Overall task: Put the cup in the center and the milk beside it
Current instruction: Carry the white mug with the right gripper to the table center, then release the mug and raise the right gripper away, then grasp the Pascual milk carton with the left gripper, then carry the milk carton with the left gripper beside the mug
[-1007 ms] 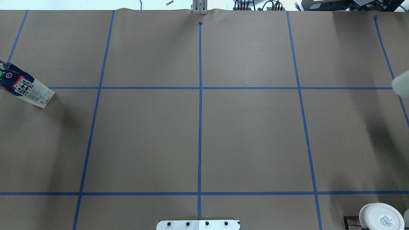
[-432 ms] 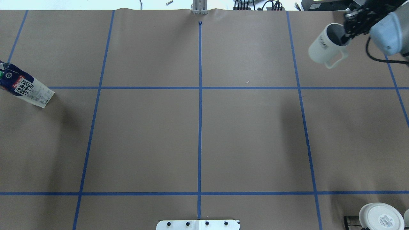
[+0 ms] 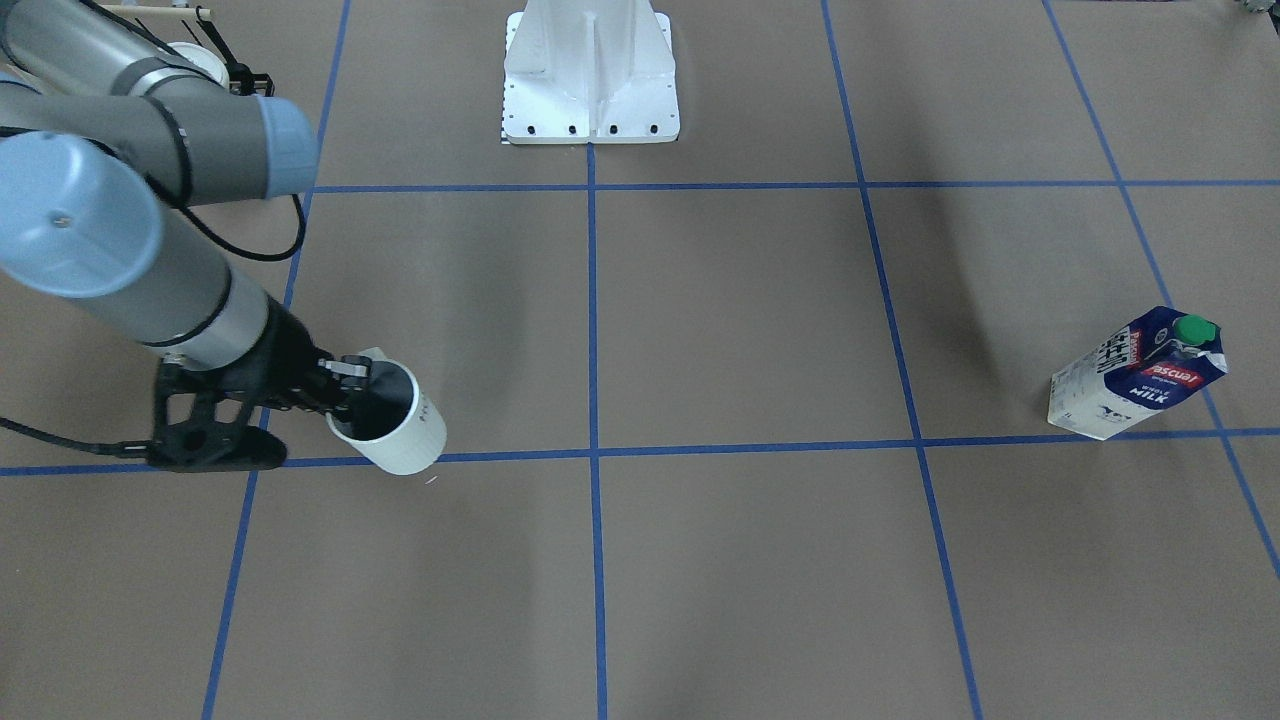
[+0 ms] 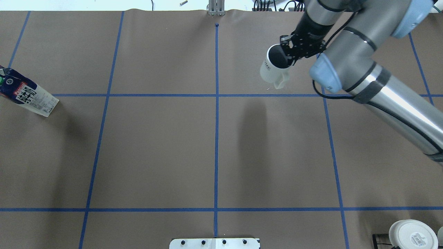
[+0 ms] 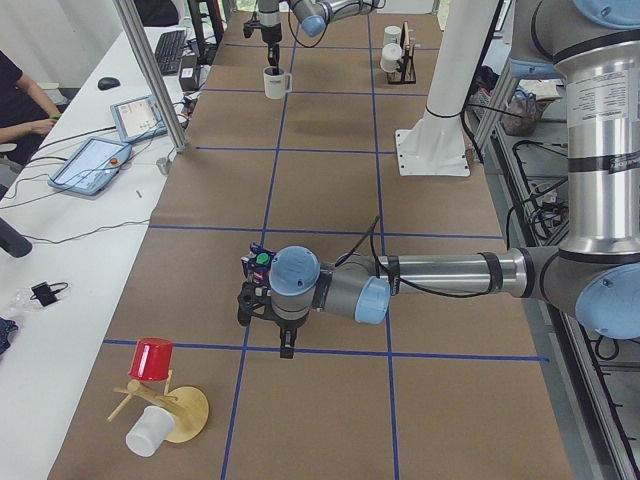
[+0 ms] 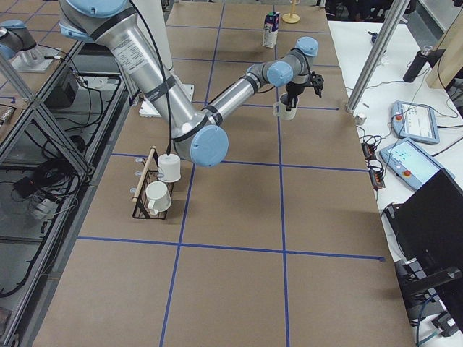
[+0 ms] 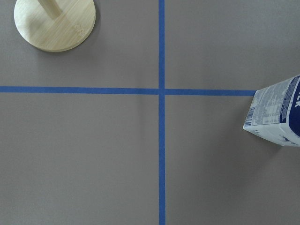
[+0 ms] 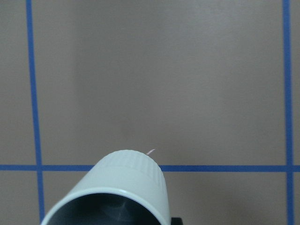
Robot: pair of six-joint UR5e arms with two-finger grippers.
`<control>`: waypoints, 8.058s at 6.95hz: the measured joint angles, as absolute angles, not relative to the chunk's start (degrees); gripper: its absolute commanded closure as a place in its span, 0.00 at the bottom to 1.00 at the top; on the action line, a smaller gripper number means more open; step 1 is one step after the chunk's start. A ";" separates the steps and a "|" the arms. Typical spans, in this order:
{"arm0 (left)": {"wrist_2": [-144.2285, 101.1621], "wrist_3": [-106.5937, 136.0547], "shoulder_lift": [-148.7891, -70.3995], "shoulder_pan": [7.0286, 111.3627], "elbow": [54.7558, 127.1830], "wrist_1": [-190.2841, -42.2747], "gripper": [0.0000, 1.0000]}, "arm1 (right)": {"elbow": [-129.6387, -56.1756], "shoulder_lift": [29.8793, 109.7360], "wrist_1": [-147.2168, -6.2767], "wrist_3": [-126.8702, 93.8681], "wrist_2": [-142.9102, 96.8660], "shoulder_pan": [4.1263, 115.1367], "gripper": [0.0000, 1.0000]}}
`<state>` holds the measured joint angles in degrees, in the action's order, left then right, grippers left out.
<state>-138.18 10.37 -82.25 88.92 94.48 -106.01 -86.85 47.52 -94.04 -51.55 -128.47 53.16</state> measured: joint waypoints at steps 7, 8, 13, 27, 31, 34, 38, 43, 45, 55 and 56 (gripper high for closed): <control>-138.23 9.87 -82.05 88.86 92.40 -106.94 0.01 | -75.35 40.96 -82.50 -59.58 -121.53 42.85 0.01; -138.25 9.85 -82.10 88.86 92.29 -107.01 0.01 | -74.61 40.80 -81.16 -59.74 -121.31 42.70 0.00; -139.89 9.89 -82.99 88.40 101.17 -106.52 0.02 | -79.59 40.44 -83.03 -60.62 -128.46 49.04 0.00; -130.35 3.18 -93.58 72.63 99.12 -106.43 0.02 | -91.98 56.54 -86.31 -46.49 -133.02 58.97 0.00; -130.86 3.68 -95.85 72.57 96.60 -106.24 0.02 | -92.53 57.11 -86.31 -46.49 -133.20 58.93 0.00; -130.87 3.77 -96.78 71.74 94.55 -106.24 0.02 | -92.72 57.36 -86.31 -46.49 -133.26 59.00 0.00; -130.63 3.78 -96.85 70.36 93.87 -106.08 0.99 | -93.10 57.48 -86.31 -46.49 -133.33 59.22 0.00; -130.81 3.69 -100.30 71.45 102.83 -91.68 1.00 | -93.76 57.80 -86.31 -46.52 -133.33 59.46 0.00; -130.49 5.97 -108.54 71.59 106.21 -78.94 1.00 | -93.88 58.17 -86.31 -46.50 -133.33 59.52 0.00; -118.73 55.93 -144.78 45.78 81.28 -87.22 1.00 | -95.97 60.40 -86.22 -46.49 -133.15 59.57 0.00; -118.54 56.32 -146.03 44.90 79.61 -87.82 1.00 | -95.96 60.37 -86.22 -46.50 -133.15 59.50 0.00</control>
